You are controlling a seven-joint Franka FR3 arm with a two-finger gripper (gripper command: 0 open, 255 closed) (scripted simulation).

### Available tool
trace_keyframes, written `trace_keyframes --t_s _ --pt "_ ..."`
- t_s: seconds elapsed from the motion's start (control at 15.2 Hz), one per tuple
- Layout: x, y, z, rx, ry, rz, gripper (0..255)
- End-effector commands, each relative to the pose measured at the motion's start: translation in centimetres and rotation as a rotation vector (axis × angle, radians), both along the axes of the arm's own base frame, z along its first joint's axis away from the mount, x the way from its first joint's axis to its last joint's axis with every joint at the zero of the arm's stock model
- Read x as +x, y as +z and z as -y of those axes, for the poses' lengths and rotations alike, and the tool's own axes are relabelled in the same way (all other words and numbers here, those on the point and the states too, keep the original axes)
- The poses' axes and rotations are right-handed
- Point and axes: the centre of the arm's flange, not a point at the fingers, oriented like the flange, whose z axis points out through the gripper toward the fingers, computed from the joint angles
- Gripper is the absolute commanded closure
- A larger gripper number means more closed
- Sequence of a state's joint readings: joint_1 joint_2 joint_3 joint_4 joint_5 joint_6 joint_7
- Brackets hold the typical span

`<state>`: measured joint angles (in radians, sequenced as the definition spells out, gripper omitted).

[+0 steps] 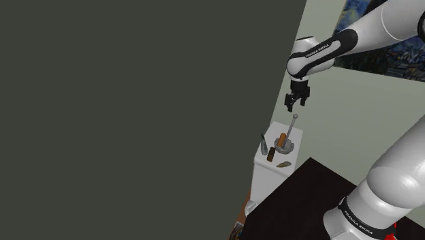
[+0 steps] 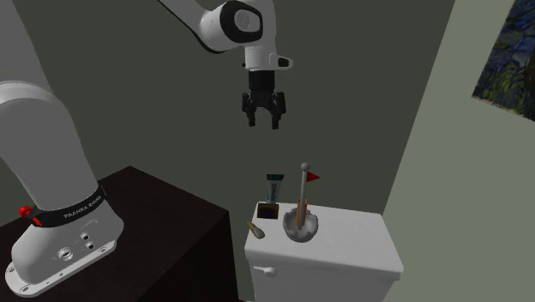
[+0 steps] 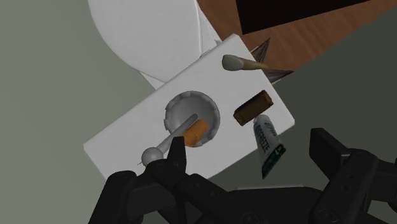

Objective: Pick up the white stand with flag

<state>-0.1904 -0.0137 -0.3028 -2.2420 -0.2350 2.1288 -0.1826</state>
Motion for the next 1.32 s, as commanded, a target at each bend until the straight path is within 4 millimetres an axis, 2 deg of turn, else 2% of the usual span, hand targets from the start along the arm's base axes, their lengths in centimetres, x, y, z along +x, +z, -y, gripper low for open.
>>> trace_keyframes --t_s 0.0,0.73,0.79,1.25 --pt "0.7 -1.3 2.2 -0.007 -0.013 -0.006 0" --pt "4.8 -9.8 13.3 -0.038 -0.087 -0.041 0" --pt "4.8 -9.8 13.4 -0.039 -0.087 -0.041 0" --pt "4.8 -13.8 13.4 -0.039 -0.087 -0.041 0"
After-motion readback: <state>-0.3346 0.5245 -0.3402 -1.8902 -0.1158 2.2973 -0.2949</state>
